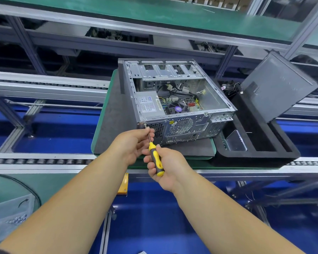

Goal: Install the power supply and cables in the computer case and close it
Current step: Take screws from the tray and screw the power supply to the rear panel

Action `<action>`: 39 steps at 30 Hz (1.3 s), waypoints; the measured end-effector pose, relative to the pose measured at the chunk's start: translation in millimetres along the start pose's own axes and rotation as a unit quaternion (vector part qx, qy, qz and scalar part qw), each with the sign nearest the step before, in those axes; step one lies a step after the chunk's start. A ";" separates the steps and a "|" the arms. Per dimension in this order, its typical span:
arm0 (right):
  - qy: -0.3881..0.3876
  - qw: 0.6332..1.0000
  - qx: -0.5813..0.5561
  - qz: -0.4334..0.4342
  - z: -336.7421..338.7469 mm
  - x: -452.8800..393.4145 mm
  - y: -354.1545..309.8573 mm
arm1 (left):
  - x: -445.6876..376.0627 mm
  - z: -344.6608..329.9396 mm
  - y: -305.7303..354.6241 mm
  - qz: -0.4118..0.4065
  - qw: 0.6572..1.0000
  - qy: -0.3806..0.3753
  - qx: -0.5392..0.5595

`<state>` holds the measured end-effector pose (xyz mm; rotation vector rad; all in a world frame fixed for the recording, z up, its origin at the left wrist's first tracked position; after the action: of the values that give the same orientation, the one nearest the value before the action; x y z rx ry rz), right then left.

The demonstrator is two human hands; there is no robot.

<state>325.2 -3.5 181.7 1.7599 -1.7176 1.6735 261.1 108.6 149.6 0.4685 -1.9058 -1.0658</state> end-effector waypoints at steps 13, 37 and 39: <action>0.017 1.000 0.005 -0.017 -5.9 0.1 4.8 | -6.1 -2.8 0.2 0.012 0.999 0.032 0.001; 0.019 1.000 -0.014 -0.015 -4.0 -3.5 8.1 | -7.3 2.1 -3.3 0.002 0.999 0.029 0.028; 0.009 1.000 -0.017 -0.005 -4.0 -3.4 7.3 | -6.0 3.5 -3.1 0.001 0.999 -0.007 0.033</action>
<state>318.3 -0.9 176.6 1.7312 -1.7162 1.6416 261.1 112.5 143.1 0.4975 -1.9576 -1.0089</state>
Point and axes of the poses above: each hand's wrist, its own x-axis away from the middle knuckle, its own z-axis out of the back of the hand, y = z × x, the point moved 1 cm from there along -x, towards the middle knuckle, and after that the axes turned 10 degrees about -x, right-handed, at the moved point
